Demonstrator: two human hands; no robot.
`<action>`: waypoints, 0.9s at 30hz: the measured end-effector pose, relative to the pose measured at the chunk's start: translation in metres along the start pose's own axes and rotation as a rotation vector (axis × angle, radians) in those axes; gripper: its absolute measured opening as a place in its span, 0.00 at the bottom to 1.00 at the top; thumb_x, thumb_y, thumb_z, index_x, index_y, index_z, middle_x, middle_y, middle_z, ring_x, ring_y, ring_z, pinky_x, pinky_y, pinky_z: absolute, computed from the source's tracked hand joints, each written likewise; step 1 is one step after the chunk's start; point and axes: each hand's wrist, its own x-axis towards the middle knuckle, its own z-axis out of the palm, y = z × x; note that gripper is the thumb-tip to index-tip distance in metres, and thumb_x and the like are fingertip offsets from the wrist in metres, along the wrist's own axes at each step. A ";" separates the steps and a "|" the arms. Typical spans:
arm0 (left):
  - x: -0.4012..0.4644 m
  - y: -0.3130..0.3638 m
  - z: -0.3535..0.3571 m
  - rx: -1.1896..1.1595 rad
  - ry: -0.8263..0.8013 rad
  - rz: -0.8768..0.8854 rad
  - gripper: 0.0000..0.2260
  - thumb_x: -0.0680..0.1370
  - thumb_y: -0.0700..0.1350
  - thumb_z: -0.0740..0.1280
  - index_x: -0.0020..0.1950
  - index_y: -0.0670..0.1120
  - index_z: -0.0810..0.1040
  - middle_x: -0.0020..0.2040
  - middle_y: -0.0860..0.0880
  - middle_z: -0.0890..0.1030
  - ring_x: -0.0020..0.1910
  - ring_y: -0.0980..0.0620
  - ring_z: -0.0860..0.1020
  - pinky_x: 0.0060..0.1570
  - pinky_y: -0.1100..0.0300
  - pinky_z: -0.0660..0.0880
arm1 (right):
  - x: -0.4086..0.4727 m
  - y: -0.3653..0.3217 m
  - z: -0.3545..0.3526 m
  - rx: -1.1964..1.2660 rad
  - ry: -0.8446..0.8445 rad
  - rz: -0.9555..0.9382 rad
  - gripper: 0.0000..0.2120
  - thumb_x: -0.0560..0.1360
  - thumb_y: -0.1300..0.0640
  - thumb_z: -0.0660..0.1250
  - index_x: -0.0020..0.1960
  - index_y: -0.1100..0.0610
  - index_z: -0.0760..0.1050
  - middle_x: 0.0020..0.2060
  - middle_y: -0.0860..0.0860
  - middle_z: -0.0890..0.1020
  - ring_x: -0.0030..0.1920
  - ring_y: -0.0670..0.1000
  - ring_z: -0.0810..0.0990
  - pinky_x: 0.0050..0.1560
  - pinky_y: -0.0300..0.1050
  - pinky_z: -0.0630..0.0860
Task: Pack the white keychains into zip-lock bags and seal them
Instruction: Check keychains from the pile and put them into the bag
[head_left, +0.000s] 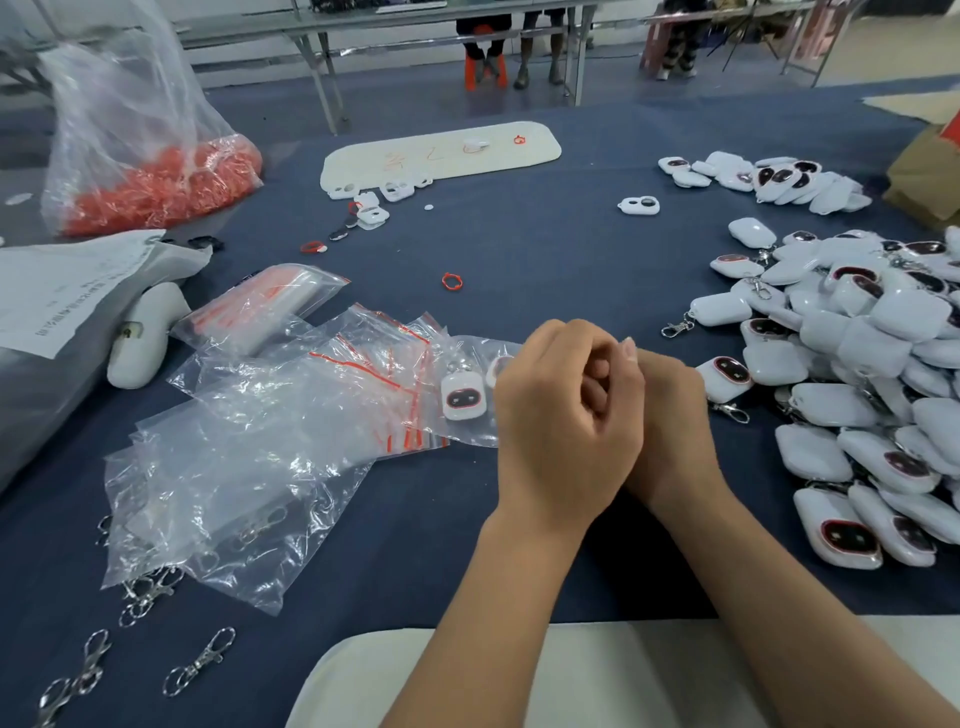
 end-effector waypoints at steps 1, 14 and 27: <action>0.000 0.000 0.000 -0.006 -0.013 -0.003 0.11 0.79 0.38 0.70 0.37 0.41 0.75 0.32 0.49 0.74 0.32 0.53 0.71 0.34 0.64 0.67 | 0.001 -0.002 -0.001 -0.051 -0.090 0.017 0.18 0.75 0.52 0.62 0.28 0.39 0.74 0.24 0.34 0.76 0.28 0.37 0.74 0.30 0.29 0.67; -0.007 0.004 0.003 0.067 -0.240 0.079 0.07 0.78 0.41 0.68 0.40 0.43 0.78 0.36 0.51 0.76 0.34 0.52 0.72 0.34 0.56 0.70 | 0.005 0.015 -0.018 -0.579 0.393 0.258 0.16 0.76 0.64 0.67 0.60 0.52 0.82 0.60 0.55 0.81 0.67 0.61 0.68 0.62 0.56 0.65; 0.004 -0.025 -0.003 0.332 -0.426 -0.281 0.07 0.74 0.34 0.63 0.46 0.41 0.81 0.46 0.45 0.80 0.47 0.46 0.76 0.50 0.55 0.72 | 0.007 0.027 -0.010 -0.384 0.170 0.034 0.02 0.76 0.64 0.73 0.48 0.60 0.84 0.43 0.52 0.86 0.44 0.55 0.82 0.50 0.47 0.76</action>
